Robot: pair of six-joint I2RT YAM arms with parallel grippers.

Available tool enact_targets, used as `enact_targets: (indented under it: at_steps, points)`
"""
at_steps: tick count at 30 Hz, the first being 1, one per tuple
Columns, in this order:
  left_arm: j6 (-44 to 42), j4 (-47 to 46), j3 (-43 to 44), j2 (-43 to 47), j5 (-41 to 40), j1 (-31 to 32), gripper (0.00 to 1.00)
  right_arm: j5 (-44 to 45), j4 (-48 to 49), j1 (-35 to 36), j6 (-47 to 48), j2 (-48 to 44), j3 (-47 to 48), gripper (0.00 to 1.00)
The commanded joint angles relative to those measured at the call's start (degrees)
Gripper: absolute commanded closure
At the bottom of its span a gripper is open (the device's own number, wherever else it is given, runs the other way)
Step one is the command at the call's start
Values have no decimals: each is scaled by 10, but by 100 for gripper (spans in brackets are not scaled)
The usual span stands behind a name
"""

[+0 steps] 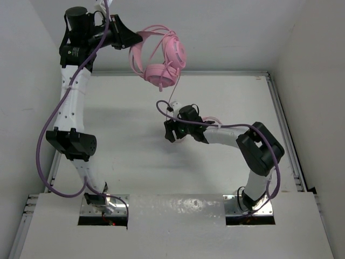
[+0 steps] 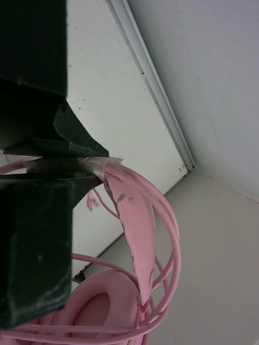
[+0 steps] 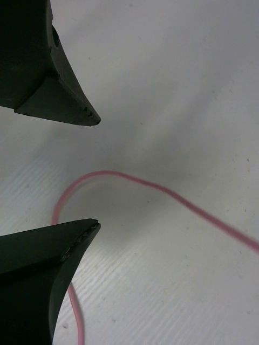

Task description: Wrap the headphones

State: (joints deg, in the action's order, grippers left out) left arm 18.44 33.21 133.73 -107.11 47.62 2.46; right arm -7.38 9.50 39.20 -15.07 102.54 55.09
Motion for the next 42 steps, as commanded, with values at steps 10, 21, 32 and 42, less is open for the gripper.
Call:
enact_targets:
  at_steps: [10, 21, 32, 42]
  points:
    - [53, -54, 32, 15, 24, -7, 100, 35, -11, 1, -40, 121, 139, 35]
    - [70, -46, 18, 12, -33, -17, 100, 49, -44, 21, -49, 147, 168, 100]
    - [181, -101, -92, -20, -131, -71, 100, 52, -284, 190, 123, 88, 270, 100]
    - [-94, -91, -270, 25, -378, -52, 100, 44, -524, 265, 180, 93, 564, 100]
